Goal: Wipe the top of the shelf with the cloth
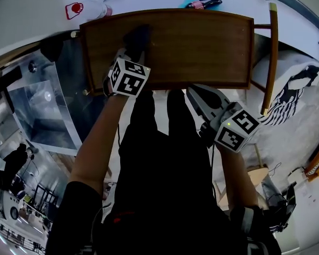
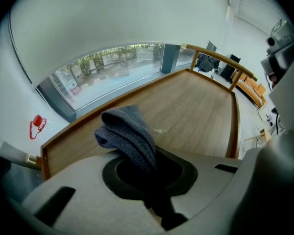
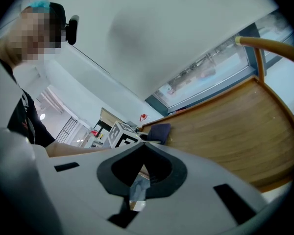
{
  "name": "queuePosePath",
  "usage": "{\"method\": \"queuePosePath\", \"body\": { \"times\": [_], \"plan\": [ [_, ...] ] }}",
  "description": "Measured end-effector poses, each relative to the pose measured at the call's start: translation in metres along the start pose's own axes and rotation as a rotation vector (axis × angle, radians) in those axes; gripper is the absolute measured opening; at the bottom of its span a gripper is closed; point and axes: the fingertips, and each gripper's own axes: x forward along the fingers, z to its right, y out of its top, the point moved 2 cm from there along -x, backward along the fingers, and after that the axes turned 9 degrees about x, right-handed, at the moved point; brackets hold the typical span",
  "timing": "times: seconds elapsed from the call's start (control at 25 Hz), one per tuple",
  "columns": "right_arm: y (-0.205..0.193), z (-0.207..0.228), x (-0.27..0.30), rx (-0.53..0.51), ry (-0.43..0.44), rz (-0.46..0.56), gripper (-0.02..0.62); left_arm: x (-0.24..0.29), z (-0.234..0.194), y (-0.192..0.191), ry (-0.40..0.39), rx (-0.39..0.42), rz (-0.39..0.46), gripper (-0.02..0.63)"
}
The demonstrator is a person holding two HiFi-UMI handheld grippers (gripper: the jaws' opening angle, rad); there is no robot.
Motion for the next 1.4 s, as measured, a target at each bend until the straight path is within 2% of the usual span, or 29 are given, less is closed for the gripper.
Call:
{"method": "queuePosePath", "body": {
  "times": [0.72, 1.4],
  "plan": [
    [0.013, 0.035, -0.047, 0.049, -0.032, 0.084, 0.005, 0.03, 0.048, 0.061, -0.068, 0.106, 0.011, 0.049],
    [0.021, 0.071, -0.099, 0.102, -0.073, 0.168, 0.005, 0.06, 0.115, 0.13, -0.152, 0.226, 0.036, 0.049]
  ]
}}
